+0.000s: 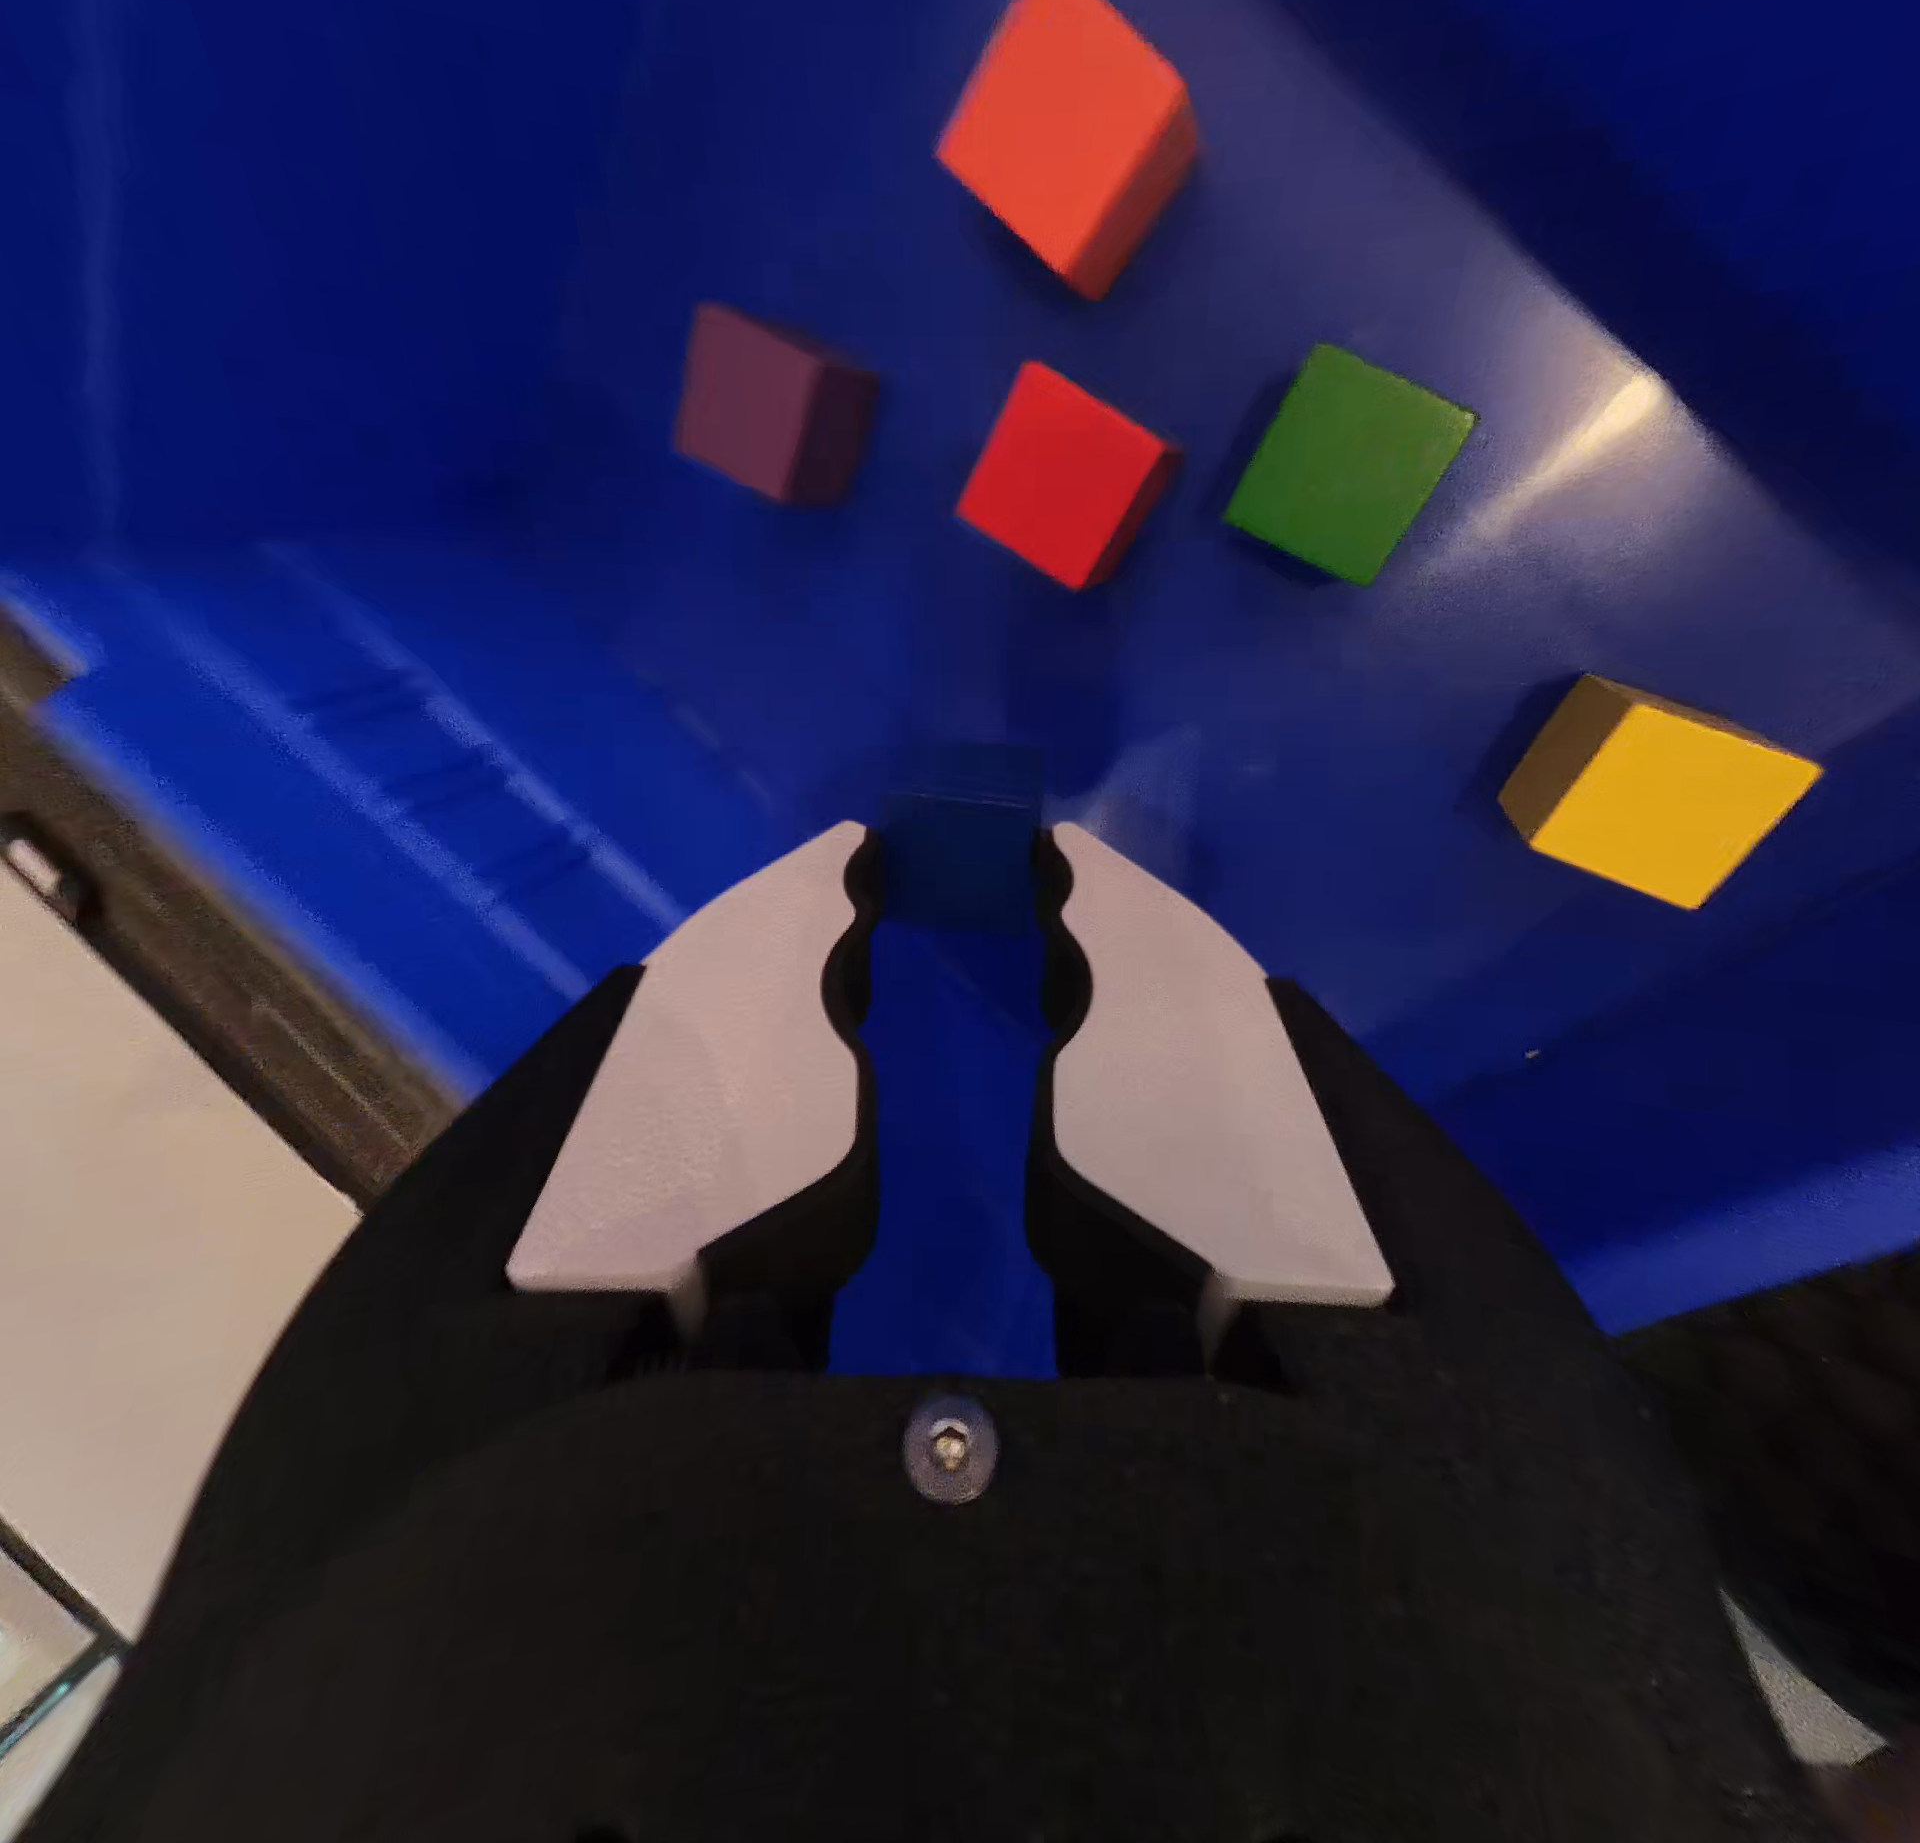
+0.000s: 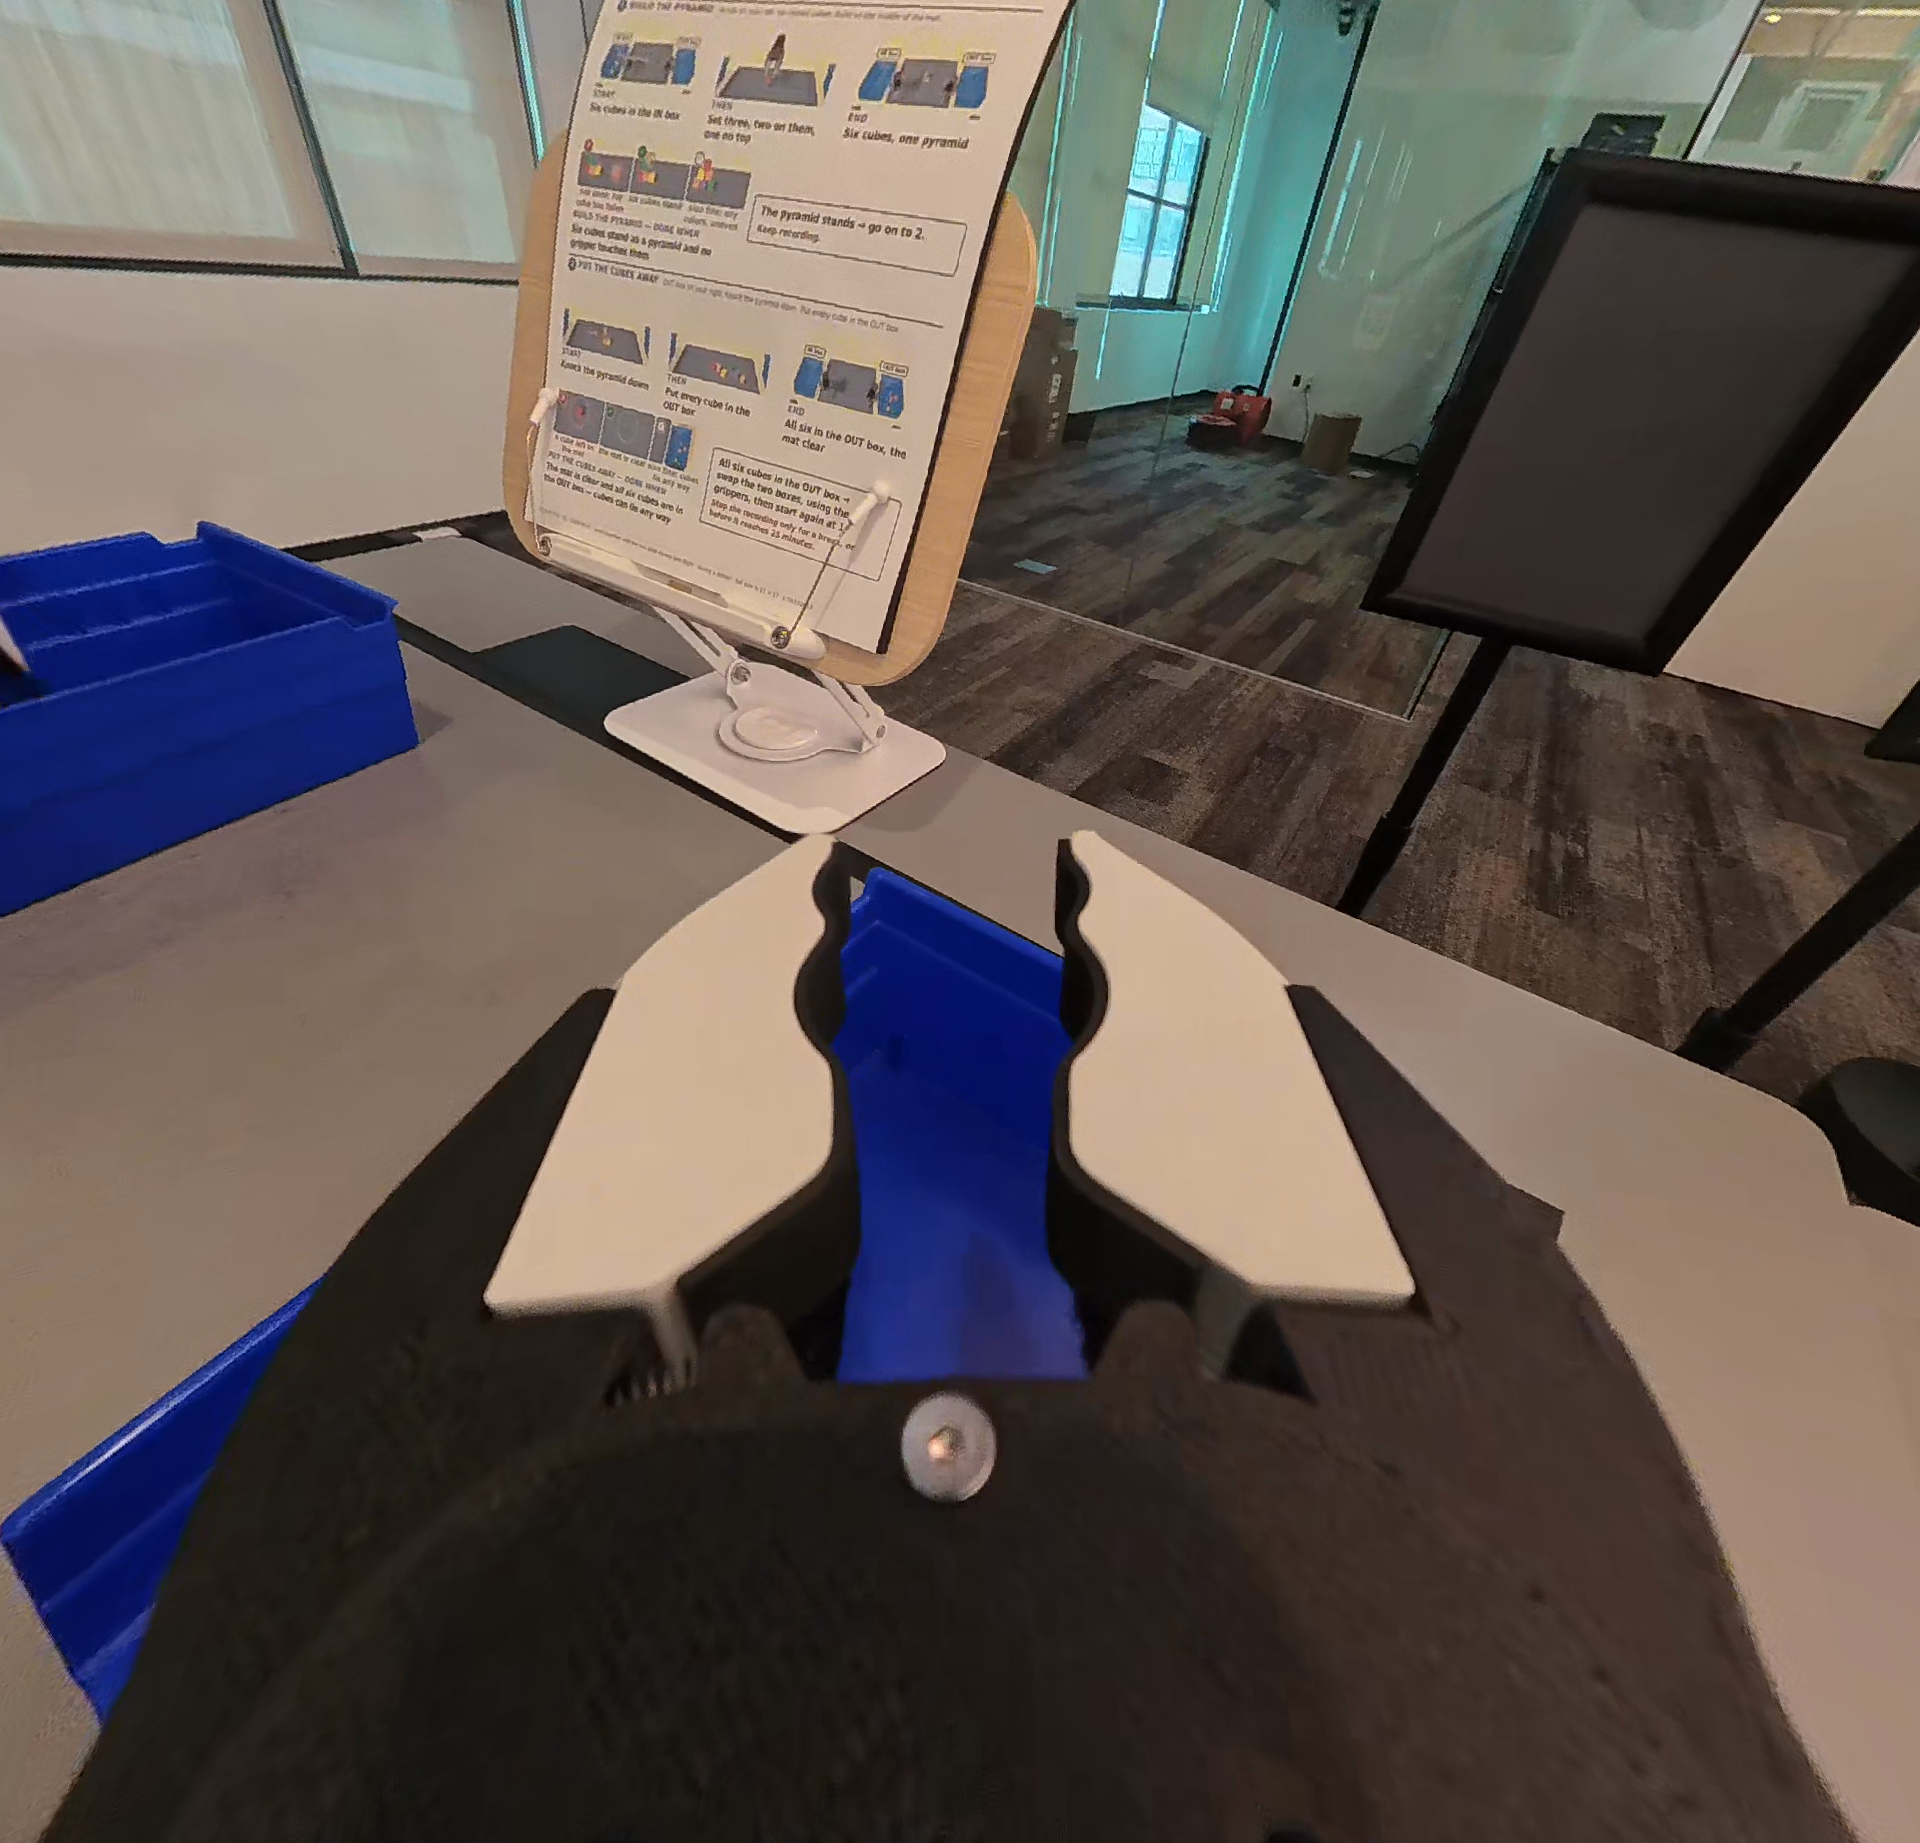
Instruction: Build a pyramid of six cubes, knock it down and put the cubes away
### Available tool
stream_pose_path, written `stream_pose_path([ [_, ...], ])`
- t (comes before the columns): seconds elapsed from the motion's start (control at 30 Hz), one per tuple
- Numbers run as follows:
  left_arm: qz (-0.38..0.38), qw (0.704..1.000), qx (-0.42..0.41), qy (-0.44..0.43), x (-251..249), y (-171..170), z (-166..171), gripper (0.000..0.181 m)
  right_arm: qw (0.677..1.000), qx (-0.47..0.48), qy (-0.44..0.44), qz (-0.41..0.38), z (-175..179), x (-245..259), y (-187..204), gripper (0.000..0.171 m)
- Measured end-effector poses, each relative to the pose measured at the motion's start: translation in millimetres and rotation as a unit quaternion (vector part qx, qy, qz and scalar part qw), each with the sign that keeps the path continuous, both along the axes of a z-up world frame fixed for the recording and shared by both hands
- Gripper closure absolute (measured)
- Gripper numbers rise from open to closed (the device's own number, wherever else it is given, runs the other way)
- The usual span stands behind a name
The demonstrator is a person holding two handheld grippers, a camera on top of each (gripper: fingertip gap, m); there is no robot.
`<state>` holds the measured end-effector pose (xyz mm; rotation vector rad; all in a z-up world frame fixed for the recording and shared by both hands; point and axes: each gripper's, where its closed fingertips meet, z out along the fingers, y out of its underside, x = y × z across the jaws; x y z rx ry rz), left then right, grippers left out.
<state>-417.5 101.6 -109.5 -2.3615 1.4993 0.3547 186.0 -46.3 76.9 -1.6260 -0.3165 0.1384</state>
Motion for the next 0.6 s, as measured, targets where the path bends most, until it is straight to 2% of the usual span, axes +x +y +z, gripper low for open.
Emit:
stream_pose_path([
  [0.1, 0.007, 0.995, 0.089, -0.054, 4.9, -4.6, 60.6, 0.153, 1.0, 0.003, -0.001, -0.005, 1.0, 3.3, -2.1, 0.133],
  [0.17, -0.02, 0.98, 0.162, -0.114, 27.6, -17.9, 109.8, 0.153, 1.0, 0.003, 0.002, -0.004, 1.5, 4.9, -3.9, 0.133],
  [0.27, -0.159, 0.936, 0.207, -0.236, 109.1, -63.7, 164.4, 0.153, 1.0, 0.003, 0.002, -0.006, 2.3, 8.0, -5.8, 0.133],
  [0.33, -0.274, 0.893, 0.207, -0.292, 174.5, -102.7, 181.7, 0.153, 1.0, 0.004, 0.004, -0.003, 3.3, 7.8, -5.6, 0.133],
  [0.4, -0.34, 0.864, 0.18, -0.324, 234.5, -132.4, 179.7, 0.153, 1.0, 0.013, 0.007, -0.011, 5.9, 9.5, -3.7, 0.132],
  [0.5, -0.347, 0.887, 0.106, -0.287, 305.0, -142.9, 137.0, 0.153, 1.0, 0.014, 0.002, -0.001, 5.9, 4.2, -1.1, 0.132],
  [0.6, -0.349, 0.909, 0.026, -0.225, 350.9, -142.7, 75.1, 0.153, 1.0, 0.006, -0.012, 0.003, 3.6, 0.0, 2.3, 0.131],
])
